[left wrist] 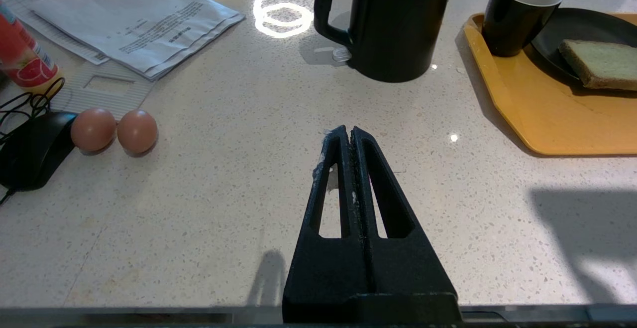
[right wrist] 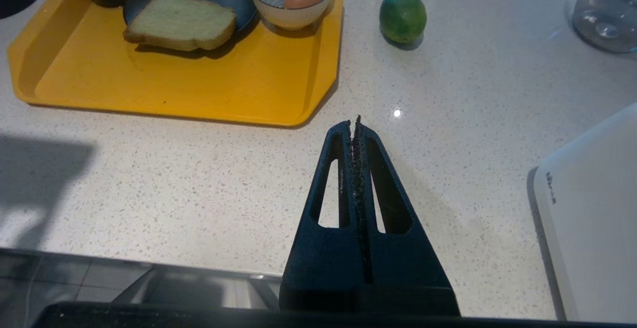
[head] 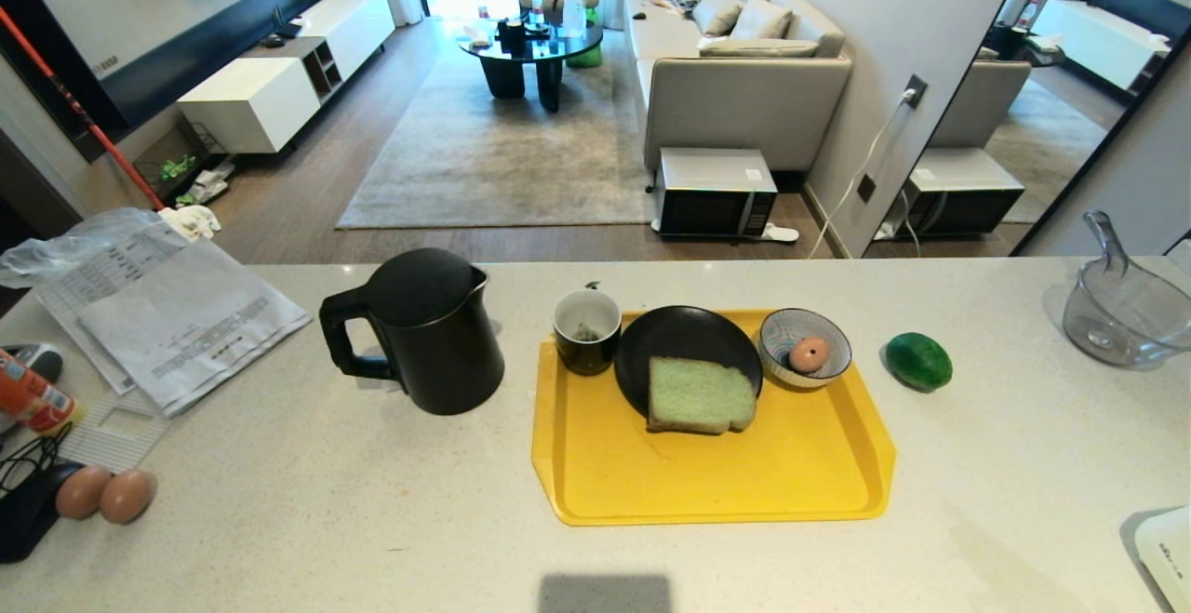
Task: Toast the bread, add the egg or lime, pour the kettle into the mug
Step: Put the fruit on a plate
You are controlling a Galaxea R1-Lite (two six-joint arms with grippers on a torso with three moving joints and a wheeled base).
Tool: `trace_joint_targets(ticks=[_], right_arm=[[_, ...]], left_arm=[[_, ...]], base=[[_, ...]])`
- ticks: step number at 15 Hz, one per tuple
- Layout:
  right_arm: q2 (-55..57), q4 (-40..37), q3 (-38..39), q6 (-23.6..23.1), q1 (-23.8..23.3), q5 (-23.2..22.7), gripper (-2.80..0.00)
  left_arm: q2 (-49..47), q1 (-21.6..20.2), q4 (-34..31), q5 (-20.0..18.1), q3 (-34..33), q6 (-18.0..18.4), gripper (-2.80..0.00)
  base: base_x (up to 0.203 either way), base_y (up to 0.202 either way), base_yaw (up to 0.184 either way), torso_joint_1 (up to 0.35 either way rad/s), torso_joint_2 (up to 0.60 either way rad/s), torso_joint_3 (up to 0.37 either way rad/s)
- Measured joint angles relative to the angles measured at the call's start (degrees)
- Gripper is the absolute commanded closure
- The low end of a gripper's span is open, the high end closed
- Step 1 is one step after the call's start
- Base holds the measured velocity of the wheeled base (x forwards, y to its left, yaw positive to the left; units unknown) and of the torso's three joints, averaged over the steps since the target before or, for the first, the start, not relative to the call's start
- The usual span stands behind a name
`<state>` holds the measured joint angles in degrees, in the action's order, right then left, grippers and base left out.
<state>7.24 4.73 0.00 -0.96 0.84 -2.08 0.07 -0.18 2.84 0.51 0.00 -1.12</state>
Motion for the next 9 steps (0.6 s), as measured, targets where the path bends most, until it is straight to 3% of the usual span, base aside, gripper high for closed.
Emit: trace_joint_targets(ticks=[3,9], right_arm=[[-4.66,-3.39,0.00,-3.45,-0.36,0.97,0.00],[-7.24,-4.83,0.00,-3.69,-0.40,1.40,0.00]], left_arm=[[0.00,-0.01,0.00,0.00,0.00,-0.02,0.00],[0.00,0.00,0.00,0.01,0.00,0.00,0.00]], base=[[0.000,0.000,0.000,0.000,0.00,0.000],[0.000,0.000,0.000,0.000,0.00,0.000]])
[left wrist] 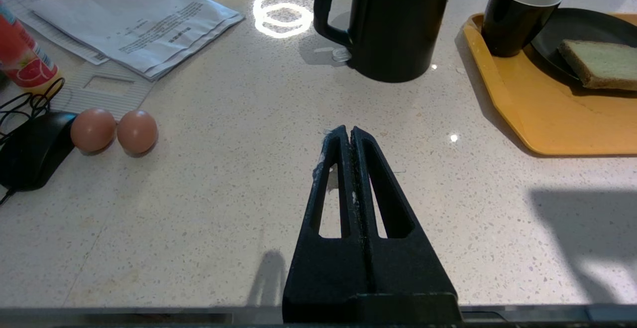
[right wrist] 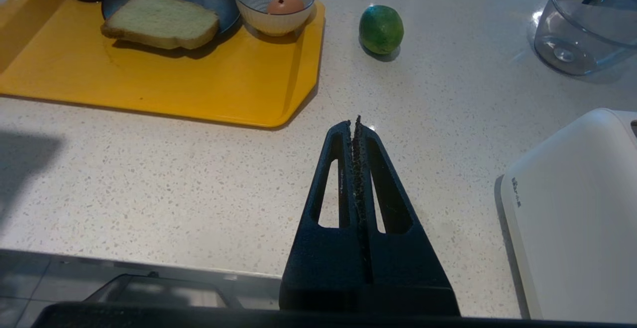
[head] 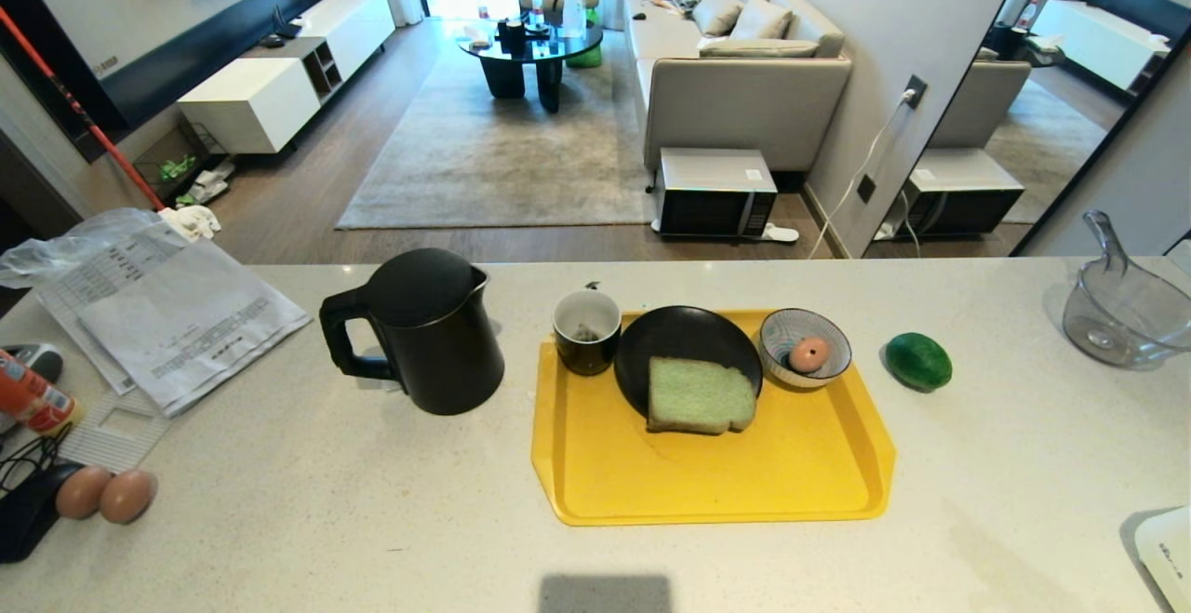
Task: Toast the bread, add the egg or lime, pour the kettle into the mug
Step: Put the fruit on a plate
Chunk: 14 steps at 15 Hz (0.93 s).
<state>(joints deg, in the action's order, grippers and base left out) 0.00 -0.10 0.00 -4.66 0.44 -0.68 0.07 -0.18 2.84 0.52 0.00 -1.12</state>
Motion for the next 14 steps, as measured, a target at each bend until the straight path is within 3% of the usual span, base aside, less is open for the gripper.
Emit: trace_joint_targets(ticks=[5,14], right_arm=[[-0.13,0.00,0.00,3.72,0.02,1.28,0.00],[-0.13,0.00,0.00,4.08,0.02,1.35,0.00]], left_arm=[[0.00,0.00,0.02,-0.01,0.00,0.00,0.00],[0.00,0.00,0.00,-0.01,0.00,0.00,0.00]], base=[[0.000,0.000,0.000,0.000,0.00,0.000],[0.000,0.000,0.000,0.000,0.00,0.000]])
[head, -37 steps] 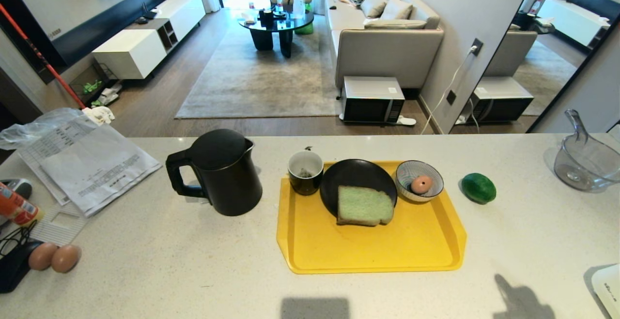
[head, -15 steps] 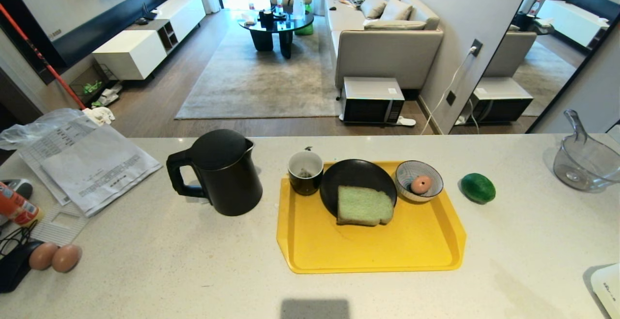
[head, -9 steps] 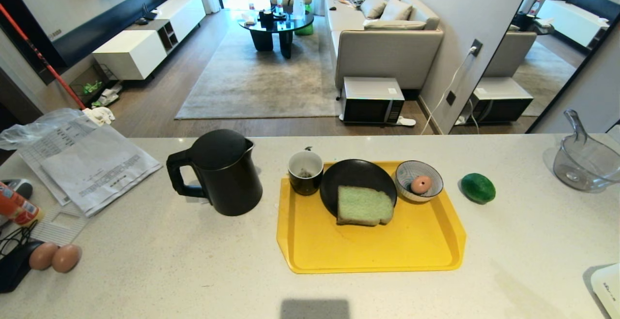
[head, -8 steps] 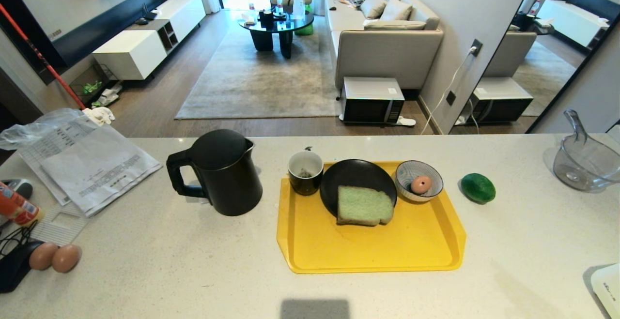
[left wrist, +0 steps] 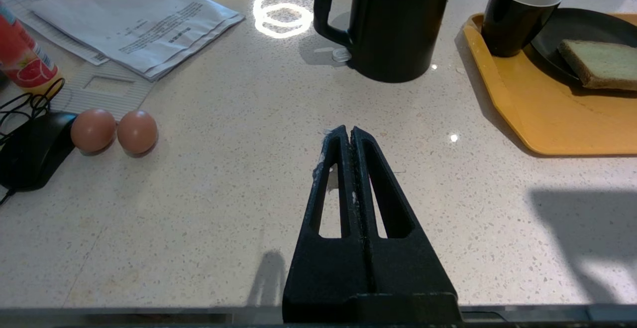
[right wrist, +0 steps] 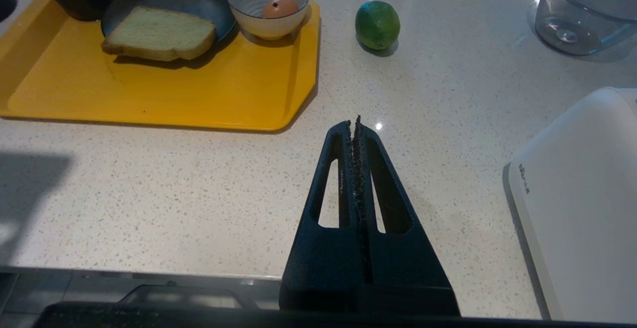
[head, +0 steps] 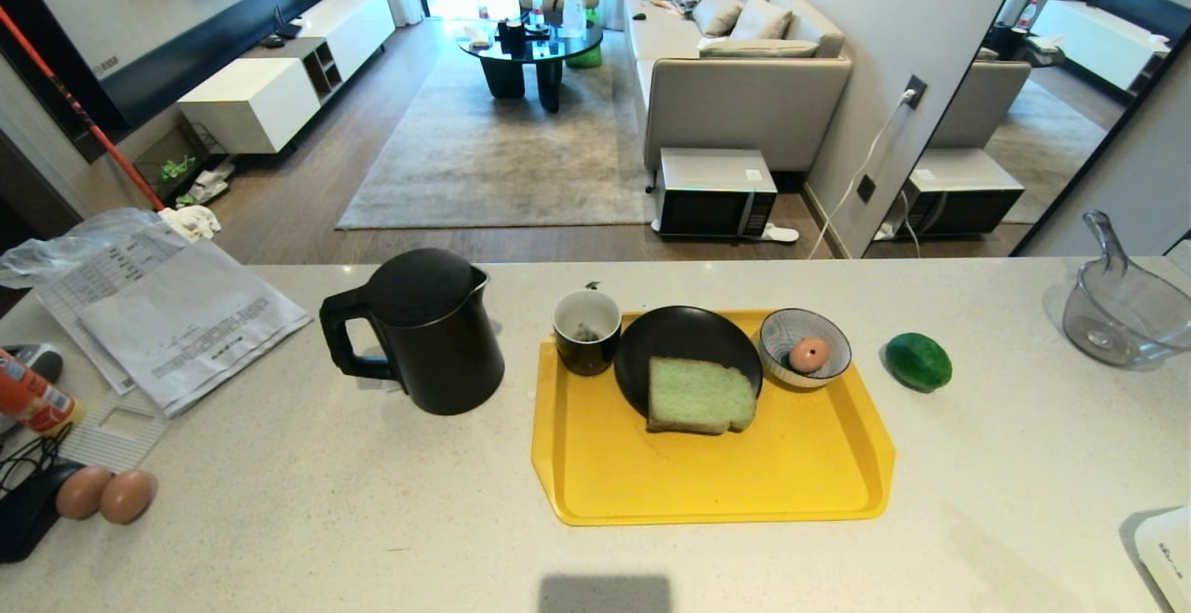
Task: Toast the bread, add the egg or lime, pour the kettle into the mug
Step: Put the fruit on a plate
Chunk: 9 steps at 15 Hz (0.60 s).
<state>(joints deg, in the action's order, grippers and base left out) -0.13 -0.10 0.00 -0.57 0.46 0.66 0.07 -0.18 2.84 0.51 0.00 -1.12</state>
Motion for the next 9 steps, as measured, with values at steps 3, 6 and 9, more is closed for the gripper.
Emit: trace_joint_targets(ticks=[3,6,9], right_arm=[[0.02,-0.01,-0.02,0.02,0.02,-0.03,0.00],[0.02,-0.01,-0.02,-0.17,0.00,-0.14,0.00],[0.04,0.00,-0.02,-0.17,-0.02,-0.20,0.00]], left_arm=[[0.00,-0.02,0.02,0.00,0.00,0.00,0.00],[0.00,-0.03,0.02,-0.02,0.00,0.00,0.00],[0.00,0.00,0.00,-0.02,0.00,0.00,0.00]], base=[[-0.002,-0.002,-0.027,0.001,0.00,0.002],[-0.001,0.004,-0.165,0.005,0.00,0.003],[0.001,0.007,-0.171,0.002,0.00,0.001]])
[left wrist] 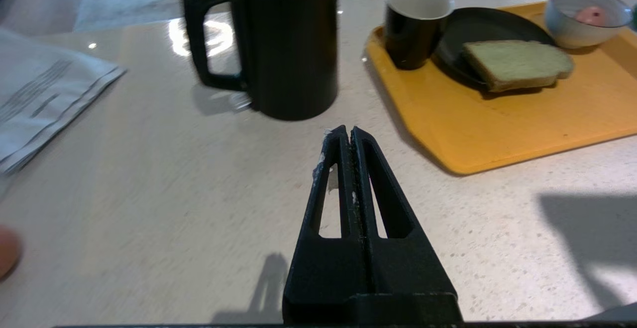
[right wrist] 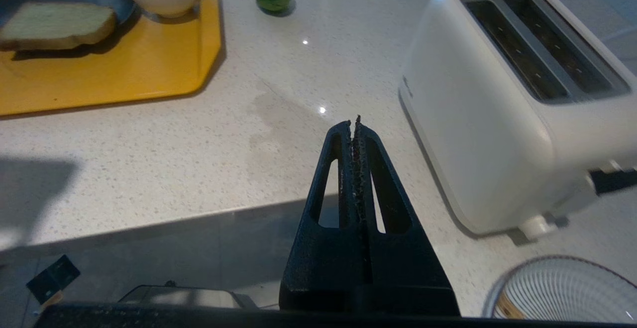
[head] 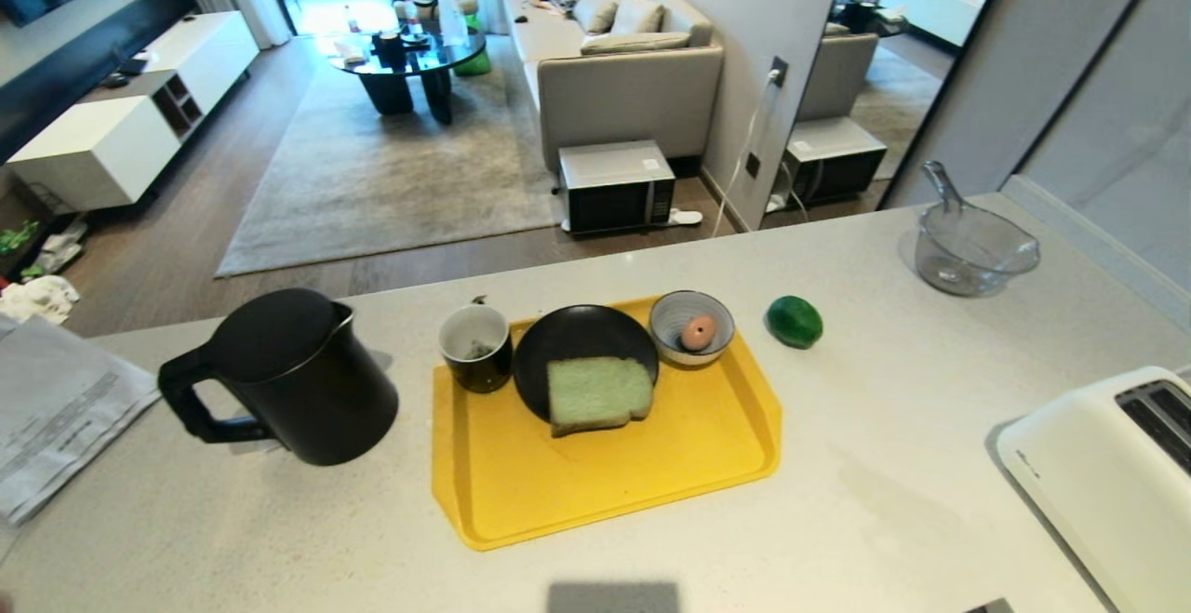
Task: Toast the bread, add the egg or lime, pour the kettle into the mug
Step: Put the fruit on a plate
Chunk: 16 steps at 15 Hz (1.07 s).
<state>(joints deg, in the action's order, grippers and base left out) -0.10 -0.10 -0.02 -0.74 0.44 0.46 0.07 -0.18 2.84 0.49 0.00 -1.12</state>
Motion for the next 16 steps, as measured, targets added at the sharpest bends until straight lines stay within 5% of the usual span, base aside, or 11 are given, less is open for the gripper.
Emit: trace_joint_targets(ticks=[11,16], right_arm=[[0.05,-0.01,0.02,-0.27,0.02,-0.20,0.00],[0.02,0.10,0.02,-0.27,0.00,-0.44,0.00]], left_arm=[[0.00,0.00,0.00,0.03,0.00,0.00,0.00],[0.00,-0.02,0.00,0.02,0.00,0.02,0.00]], base=[[0.002,0.008,-0.172,0.003,0.00,0.002],[0.000,0.002,-0.045,0.000,0.00,0.002]])
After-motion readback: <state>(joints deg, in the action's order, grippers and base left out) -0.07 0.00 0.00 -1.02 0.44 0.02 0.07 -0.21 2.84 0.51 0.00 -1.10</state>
